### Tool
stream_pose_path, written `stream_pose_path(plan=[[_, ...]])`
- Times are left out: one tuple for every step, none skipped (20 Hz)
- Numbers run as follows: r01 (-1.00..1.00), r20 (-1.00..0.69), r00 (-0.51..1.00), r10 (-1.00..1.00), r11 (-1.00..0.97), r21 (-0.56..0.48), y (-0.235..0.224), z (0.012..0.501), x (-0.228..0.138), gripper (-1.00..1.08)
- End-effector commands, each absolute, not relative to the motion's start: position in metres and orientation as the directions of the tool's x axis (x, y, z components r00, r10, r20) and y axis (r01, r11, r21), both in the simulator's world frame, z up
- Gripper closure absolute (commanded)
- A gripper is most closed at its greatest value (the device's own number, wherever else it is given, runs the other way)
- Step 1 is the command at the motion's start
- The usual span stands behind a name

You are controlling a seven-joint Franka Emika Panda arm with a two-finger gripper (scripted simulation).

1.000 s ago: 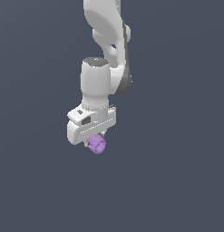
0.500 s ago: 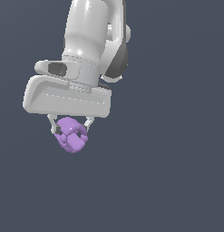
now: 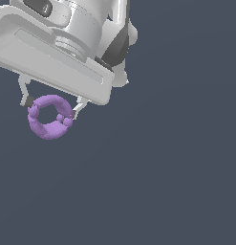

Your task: Pick up the object and move it to a goal position.

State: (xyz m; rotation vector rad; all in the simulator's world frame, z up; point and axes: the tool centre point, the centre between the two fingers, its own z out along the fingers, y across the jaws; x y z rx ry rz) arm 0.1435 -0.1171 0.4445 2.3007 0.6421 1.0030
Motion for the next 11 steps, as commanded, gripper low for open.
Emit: stream_pose_path(plan=[[0.182,0.519,0.602,0.607,-0.737,0.652,-0.119,0.456,0.142,1.08],[0.175,0.522,0.6,0.606,-0.736,0.654,-0.119,0.46,0.142,1.08],[0.169,0.525,0.598,0.606,-0.735,0.656,-0.12,0.463,0.141,1.08],[0.164,0.527,0.597,0.605,-0.735,0.658,-0.12,0.465,0.141,1.08],[0.159,0.529,0.595,0.605,-0.734,0.66,-0.121,0.467,0.14,1.08],[0.156,0.531,0.594,0.604,-0.734,0.661,-0.121,0.469,0.14,1.08],[0.153,0.532,0.594,0.604,-0.734,0.662,-0.121,0.47,0.14,1.08],[0.151,0.532,0.593,0.604,-0.733,0.663,-0.121,0.471,0.14,1.08],[0.15,0.533,0.593,0.604,-0.733,0.663,-0.121,0.472,0.14,1.08],[0.15,0.533,0.593,0.604,-0.733,0.663,-0.121,0.472,0.14,1.08],[0.15,0.533,0.593,0.604,-0.733,0.663,-0.121,0.472,0.14,1.08]])
